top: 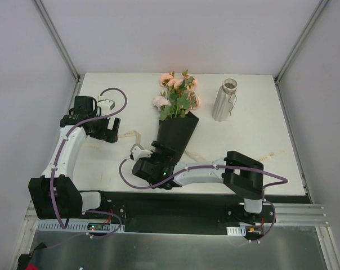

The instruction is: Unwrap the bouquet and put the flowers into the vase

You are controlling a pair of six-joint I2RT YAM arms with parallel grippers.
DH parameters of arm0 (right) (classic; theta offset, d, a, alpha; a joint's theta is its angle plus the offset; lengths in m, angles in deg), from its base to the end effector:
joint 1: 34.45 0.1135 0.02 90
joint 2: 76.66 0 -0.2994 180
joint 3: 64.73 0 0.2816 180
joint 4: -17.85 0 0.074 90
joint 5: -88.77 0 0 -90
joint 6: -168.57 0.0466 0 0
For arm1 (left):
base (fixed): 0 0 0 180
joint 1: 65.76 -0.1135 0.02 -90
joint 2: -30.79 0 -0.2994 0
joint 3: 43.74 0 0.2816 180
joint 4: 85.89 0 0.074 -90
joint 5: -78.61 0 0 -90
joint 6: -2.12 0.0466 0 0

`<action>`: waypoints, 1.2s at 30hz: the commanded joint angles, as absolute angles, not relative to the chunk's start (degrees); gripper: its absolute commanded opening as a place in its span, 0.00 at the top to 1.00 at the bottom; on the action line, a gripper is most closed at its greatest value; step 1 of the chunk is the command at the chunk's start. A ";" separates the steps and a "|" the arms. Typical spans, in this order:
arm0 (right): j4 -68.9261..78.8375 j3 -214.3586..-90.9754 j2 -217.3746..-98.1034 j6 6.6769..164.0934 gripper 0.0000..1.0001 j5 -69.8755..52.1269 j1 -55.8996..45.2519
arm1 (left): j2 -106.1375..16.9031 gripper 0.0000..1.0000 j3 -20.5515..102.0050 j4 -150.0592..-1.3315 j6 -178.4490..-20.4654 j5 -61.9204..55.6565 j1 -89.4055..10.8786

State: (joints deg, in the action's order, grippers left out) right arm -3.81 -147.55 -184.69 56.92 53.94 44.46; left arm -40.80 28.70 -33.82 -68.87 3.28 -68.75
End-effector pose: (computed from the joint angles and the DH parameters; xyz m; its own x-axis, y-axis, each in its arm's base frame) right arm 0.1214 0.4207 0.2048 0.0365 -0.9094 -0.4144 -0.4724 0.3497 -0.8090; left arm 0.2818 0.0029 0.3089 -0.7009 0.2789 -0.6565 0.3556 0.9345 0.0174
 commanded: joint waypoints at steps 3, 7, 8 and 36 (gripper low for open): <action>10.28 -148.23 -187.05 51.51 0.04 60.81 44.12 | -41.19 0.01 29.55 -32.99 -68.45 4.16 -68.49; 19.76 -144.98 -184.60 47.03 0.04 65.64 43.86 | -41.19 0.01 29.47 -33.07 -68.45 4.07 -68.49; 21.01 -144.36 -183.72 46.32 0.03 66.17 43.77 | -41.28 0.01 29.38 -33.07 -68.45 4.08 -68.49; -55.93 -143.88 -149.95 123.71 0.04 88.86 51.86 | -39.35 0.01 33.15 -31.76 -68.63 2.67 -64.11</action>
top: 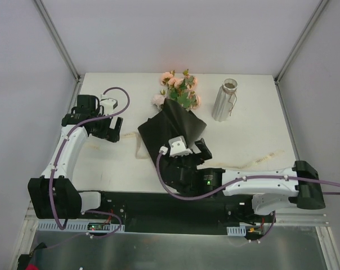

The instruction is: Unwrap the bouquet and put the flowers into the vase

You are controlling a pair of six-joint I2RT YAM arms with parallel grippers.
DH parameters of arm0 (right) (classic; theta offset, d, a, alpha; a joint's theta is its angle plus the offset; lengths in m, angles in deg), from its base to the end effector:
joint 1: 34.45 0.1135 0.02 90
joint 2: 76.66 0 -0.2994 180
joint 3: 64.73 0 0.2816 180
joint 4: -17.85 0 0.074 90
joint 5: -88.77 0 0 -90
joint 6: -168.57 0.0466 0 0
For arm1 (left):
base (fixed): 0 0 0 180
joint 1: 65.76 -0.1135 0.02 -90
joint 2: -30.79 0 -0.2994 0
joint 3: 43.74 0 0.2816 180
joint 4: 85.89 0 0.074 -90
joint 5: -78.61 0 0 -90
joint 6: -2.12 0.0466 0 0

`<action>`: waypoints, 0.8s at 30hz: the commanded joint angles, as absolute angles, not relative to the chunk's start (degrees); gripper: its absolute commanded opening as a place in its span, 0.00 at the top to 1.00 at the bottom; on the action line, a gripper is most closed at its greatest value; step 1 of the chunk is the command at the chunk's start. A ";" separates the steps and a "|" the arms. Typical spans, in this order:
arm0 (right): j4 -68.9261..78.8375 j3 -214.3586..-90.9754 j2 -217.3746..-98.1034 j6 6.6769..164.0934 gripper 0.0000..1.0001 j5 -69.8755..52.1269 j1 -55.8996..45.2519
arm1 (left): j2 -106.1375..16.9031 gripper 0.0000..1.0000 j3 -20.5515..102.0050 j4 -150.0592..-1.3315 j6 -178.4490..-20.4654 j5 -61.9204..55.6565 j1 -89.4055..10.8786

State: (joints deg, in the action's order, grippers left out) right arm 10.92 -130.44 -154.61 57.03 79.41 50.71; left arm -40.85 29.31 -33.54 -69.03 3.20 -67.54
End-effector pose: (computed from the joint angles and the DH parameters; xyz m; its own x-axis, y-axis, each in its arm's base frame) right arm 0.0720 0.3048 0.3198 0.0049 -0.6503 -0.7596 -0.0878 0.7564 -0.6482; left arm 0.2825 -0.0030 0.3121 -0.6929 0.2913 -0.6595 0.3725 0.9279 0.0185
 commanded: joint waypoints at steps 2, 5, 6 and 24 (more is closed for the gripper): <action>-89.02 -148.03 -153.47 148.82 0.04 87.72 51.25 | -39.70 0.01 34.73 -31.14 -68.72 1.44 -60.86; -89.46 -144.20 -150.58 150.62 0.04 85.61 51.16 | -41.01 0.01 37.62 -30.18 -68.98 0.74 -56.38; -89.46 -143.22 -149.53 151.16 0.04 85.43 50.72 | -41.45 0.01 38.68 -29.91 -69.24 0.39 -55.40; -89.28 -152.36 -133.61 141.59 0.04 89.83 30.41 | -66.05 0.01 70.14 -21.13 -62.22 -0.85 -24.20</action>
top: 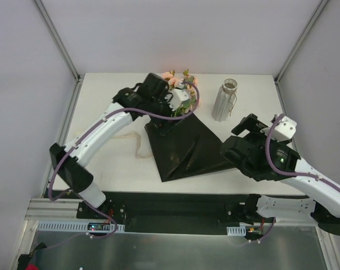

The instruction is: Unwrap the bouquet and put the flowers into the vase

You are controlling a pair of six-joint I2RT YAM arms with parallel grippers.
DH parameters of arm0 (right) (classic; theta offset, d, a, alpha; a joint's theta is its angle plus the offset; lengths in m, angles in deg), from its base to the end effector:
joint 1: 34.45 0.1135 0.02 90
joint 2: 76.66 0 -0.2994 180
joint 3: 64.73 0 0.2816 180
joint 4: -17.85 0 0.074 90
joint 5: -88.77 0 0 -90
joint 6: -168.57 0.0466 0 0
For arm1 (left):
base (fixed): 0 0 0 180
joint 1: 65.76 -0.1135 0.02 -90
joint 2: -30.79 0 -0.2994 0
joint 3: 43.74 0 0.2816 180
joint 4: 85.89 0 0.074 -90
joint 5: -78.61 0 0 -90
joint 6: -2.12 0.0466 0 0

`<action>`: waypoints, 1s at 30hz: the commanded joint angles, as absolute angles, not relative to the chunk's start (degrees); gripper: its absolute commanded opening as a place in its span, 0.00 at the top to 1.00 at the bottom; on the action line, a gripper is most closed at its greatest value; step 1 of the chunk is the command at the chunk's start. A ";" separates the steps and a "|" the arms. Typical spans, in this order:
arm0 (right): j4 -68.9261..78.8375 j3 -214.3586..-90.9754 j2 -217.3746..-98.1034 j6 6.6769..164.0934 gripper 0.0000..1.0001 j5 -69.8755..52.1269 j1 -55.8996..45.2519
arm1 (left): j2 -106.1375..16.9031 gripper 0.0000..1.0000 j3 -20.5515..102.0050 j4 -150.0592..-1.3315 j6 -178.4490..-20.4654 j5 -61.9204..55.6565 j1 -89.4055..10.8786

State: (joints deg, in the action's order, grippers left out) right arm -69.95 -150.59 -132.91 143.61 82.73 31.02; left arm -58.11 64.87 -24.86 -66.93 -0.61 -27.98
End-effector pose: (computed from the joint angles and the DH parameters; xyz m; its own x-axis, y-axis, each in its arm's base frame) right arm 0.1003 0.1082 0.4345 -0.0384 0.1457 -0.9886 0.3713 0.9206 0.1213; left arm 0.2866 -0.2331 0.4287 -0.2325 0.6246 -0.7455 0.8523 0.5001 0.1532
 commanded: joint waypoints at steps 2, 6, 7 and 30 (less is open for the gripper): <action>-89.20 -151.05 -133.44 141.33 0.04 87.37 29.89 | -72.02 0.01 76.81 -19.55 -61.25 -0.06 -21.48; -70.01 -146.48 -130.29 124.18 0.04 80.37 26.91 | -81.34 0.01 86.93 -18.57 -60.72 -2.33 -17.52; -58.37 -143.86 -128.18 111.48 0.04 76.94 25.59 | -84.93 0.01 90.43 -18.66 -61.50 -3.04 -17.60; 11.09 -134.43 -163.14 88.50 0.42 -33.49 -12.39 | -60.27 0.01 61.63 -31.05 -77.68 -2.69 -43.00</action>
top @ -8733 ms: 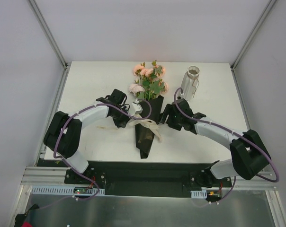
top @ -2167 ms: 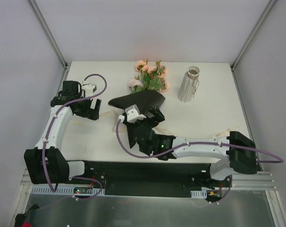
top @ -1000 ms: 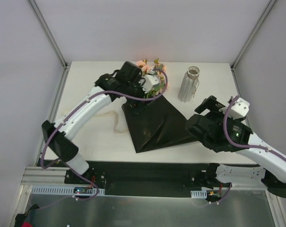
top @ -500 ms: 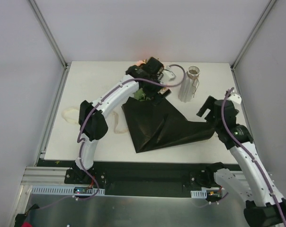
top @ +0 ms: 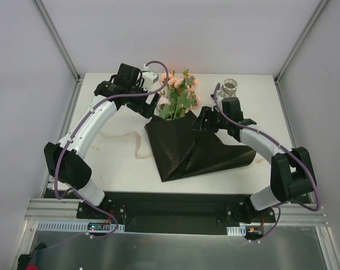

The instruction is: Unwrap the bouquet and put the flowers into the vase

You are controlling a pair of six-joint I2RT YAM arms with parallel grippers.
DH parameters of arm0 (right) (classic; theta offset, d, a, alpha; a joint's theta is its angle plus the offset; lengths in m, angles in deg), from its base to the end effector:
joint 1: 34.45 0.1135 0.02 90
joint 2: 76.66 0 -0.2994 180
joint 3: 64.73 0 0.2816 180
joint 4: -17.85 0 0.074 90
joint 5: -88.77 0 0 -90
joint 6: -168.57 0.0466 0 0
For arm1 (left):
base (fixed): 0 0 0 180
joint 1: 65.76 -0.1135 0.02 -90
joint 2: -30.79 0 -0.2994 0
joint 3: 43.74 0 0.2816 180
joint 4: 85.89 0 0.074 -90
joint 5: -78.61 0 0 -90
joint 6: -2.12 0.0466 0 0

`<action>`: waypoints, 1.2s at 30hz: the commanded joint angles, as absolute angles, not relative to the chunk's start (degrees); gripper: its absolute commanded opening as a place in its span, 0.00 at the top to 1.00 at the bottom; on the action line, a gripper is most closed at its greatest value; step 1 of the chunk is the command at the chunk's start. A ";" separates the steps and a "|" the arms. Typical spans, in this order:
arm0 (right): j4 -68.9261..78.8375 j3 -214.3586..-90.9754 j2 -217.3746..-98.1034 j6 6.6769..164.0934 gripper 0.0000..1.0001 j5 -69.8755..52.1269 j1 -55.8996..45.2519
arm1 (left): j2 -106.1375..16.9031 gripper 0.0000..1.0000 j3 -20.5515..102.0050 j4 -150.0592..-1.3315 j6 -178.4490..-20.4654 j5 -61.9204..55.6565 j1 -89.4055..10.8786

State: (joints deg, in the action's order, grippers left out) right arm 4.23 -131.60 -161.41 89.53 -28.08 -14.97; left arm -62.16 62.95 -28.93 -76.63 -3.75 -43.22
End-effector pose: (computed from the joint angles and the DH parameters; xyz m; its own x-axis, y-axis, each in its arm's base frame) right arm 0.3316 0.1396 0.2648 -0.6092 -0.0356 -0.7922 -0.5549 0.7328 0.3938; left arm 0.3639 -0.1577 0.3971 -0.5288 0.4288 -0.7325 0.5838 0.8102 0.0529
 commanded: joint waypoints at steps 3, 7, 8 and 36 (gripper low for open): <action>10.74 -134.34 -165.60 87.63 0.42 -31.57 -10.46 | -60.53 0.01 62.16 -30.88 -77.24 -3.13 -43.00; 10.30 -133.29 -167.18 86.39 0.43 -29.01 -9.49 | -60.27 0.01 63.21 -30.61 -76.89 -2.78 -43.00; 10.12 -133.02 -167.45 86.13 0.43 -28.66 -9.49 | -60.18 0.01 63.39 -30.44 -76.63 -2.52 -43.00; 1.25 -153.22 -170.25 82.53 0.99 -20.66 14.31 | -56.49 0.01 69.19 -27.80 -81.01 -20.35 -44.66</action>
